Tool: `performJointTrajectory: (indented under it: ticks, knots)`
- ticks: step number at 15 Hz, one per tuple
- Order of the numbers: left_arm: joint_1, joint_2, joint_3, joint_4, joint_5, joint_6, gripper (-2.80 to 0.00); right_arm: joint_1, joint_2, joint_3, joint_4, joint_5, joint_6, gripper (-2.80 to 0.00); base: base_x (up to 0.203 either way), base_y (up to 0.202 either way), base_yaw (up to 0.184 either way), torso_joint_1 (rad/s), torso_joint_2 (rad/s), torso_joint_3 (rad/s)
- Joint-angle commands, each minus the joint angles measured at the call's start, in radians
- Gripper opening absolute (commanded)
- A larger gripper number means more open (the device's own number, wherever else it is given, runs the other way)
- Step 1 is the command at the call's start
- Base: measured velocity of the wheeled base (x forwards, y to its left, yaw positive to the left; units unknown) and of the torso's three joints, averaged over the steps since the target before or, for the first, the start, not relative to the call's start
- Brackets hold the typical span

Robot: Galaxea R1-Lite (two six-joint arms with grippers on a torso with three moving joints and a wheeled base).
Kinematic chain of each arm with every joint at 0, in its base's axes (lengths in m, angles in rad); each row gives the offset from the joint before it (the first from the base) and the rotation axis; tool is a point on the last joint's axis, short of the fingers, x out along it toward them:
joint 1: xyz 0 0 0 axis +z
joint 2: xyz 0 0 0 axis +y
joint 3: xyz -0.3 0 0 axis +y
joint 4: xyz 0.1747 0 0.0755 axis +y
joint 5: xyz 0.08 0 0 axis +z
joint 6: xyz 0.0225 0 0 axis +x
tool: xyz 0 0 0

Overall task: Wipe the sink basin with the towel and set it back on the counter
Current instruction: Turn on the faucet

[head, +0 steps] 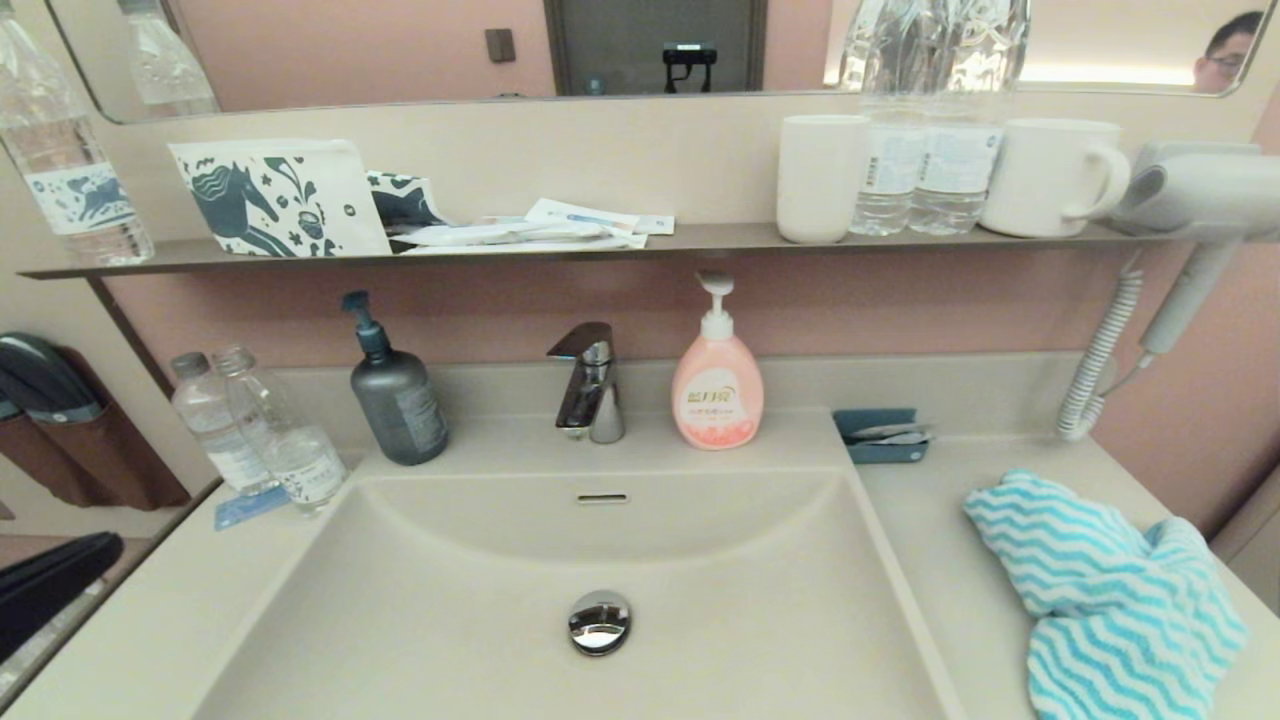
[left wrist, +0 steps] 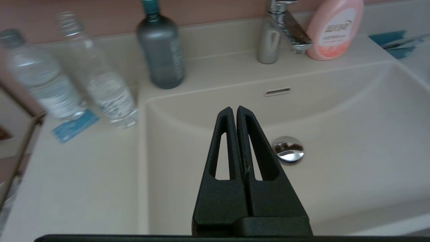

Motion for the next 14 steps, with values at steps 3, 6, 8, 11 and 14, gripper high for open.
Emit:
performJointTrajectory:
  ticks: [3,6,8,11,14]
  knots:
    - [-0.132,0.236,-0.04,-0.1,0.005,-0.003,-2.8,0.0,0.001,0.0,0.0,0.0,0.0,-2.8,0.0,0.0,0.0,0.0,0.0,0.0]
    - [-0.323,0.356,-0.042,-0.227,0.13,-0.028,-2.8,0.001,0.001,0.0,0.0,0.0,0.0,-2.8,0.0,0.0,0.0,0.0,0.0,0.0]
    - [-0.449,0.435,-0.043,-0.29,0.22,-0.048,-2.8,0.002,0.001,0.0,0.0,0.0,0.0,-2.8,0.0,0.0,0.0,0.0,0.0,0.0]
    - [-0.532,0.58,-0.041,-0.42,0.296,-0.079,-2.8,0.001,0.001,0.0,0.0,0.0,0.0,-2.8,0.0,0.0,0.0,0.0,0.0,0.0]
    - [-0.576,0.767,-0.039,-0.662,0.364,-0.082,-2.8,0.0,0.001,0.0,0.0,0.0,0.0,-2.8,0.0,0.0,0.0,0.0,0.0,0.0]
